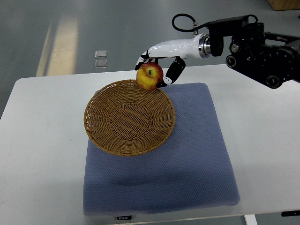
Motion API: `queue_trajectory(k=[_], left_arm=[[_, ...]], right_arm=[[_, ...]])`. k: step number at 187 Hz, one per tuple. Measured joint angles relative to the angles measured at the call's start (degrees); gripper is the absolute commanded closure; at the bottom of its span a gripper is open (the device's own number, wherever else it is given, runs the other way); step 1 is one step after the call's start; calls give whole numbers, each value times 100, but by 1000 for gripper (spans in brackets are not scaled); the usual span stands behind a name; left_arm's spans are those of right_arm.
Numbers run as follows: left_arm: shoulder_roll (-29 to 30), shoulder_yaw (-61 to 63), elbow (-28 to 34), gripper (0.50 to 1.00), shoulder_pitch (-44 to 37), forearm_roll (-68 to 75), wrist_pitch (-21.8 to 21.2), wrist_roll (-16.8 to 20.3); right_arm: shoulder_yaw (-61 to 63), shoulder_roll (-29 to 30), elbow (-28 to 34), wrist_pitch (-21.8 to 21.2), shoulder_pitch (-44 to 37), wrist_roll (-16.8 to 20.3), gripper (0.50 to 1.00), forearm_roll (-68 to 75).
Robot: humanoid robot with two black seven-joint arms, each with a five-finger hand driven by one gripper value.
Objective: Place red apple in basket with right hand
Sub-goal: 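Lift the apple with the right hand and carry it over the basket, then lower the apple into the basket and open the right hand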
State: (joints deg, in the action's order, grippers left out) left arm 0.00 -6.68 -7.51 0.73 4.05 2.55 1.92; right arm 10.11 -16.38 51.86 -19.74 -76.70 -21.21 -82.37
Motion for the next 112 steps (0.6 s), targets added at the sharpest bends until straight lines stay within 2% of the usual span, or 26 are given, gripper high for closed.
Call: queue_trajectory(k=[65,106,112], left_arm=[[0,0,0,500,2,0,0,0],[0,0,-2,500,0,0,0,0],[0,0,-2,500,1,0,0,0]], right_arm=[[-19,1003,-545,88,558,21,824,-21],[-9,1207,-739,187,893,21,810,-25],[-9,1210,-751,205,915,21,787,-25]])
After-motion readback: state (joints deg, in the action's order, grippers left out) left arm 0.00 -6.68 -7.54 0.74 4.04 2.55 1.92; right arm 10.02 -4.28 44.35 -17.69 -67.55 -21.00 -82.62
